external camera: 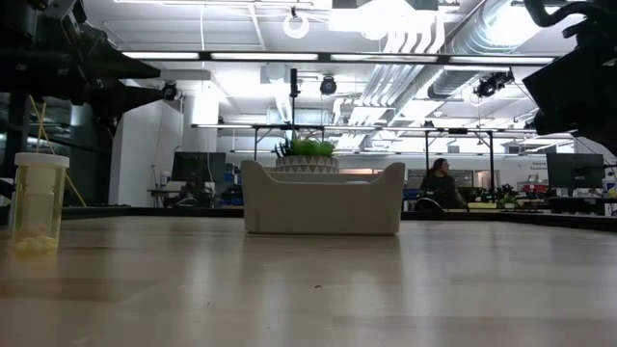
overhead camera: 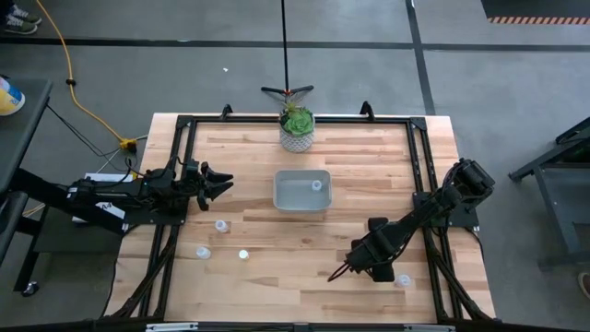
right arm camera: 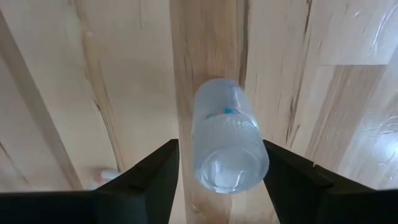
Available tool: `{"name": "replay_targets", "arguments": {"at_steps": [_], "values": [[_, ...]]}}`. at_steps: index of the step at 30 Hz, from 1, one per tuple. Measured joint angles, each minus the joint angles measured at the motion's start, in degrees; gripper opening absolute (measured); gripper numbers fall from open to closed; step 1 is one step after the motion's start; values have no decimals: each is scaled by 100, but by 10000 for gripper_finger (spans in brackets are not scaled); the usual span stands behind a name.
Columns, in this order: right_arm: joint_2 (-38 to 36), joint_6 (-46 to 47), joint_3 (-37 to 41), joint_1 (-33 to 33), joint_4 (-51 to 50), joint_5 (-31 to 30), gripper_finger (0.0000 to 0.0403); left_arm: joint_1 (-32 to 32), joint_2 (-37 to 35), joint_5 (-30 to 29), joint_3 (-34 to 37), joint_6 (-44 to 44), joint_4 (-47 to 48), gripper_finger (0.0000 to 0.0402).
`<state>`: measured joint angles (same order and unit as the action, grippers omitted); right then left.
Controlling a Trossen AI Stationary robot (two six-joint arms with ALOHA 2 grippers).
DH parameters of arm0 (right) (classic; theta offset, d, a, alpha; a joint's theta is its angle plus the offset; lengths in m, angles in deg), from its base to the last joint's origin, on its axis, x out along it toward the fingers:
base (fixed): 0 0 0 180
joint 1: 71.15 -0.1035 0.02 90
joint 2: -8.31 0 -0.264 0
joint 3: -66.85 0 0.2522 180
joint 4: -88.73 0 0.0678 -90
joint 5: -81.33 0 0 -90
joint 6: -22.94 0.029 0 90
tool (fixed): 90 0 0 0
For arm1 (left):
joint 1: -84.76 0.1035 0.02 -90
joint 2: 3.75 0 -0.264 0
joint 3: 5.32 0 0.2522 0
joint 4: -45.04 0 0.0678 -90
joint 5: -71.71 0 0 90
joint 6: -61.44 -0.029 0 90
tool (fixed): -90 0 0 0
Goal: Pick and place pill bottles into a basket
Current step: Put the middle transparent pill bottle into the gray bin
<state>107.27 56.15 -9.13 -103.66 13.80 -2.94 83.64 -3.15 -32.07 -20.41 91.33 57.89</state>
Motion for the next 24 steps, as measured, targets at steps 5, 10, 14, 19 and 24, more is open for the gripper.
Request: {"name": "replay_targets", "arguments": {"at_steps": [5, 10, 14, 19, 24], "values": [[0, 113, 0, 0, 36, 0, 209, -1, 1, 0, 0, 0, 2, 200], [0, 238, 0, 0, 207, -3, 207, -2, 0, 0, 0, 0, 1, 200], [0, 265, 0, 0, 248, -77, 197, -1, 1, 0, 0, 0, 2, 200], [0, 275, 0, 2, 247, -119, 179, -1, 0, 0, 0, 0, 2, 200], [0, 280, 0, 2, 247, -102, 154, -2, 0, 0, 0, 0, 1, 200]]}}
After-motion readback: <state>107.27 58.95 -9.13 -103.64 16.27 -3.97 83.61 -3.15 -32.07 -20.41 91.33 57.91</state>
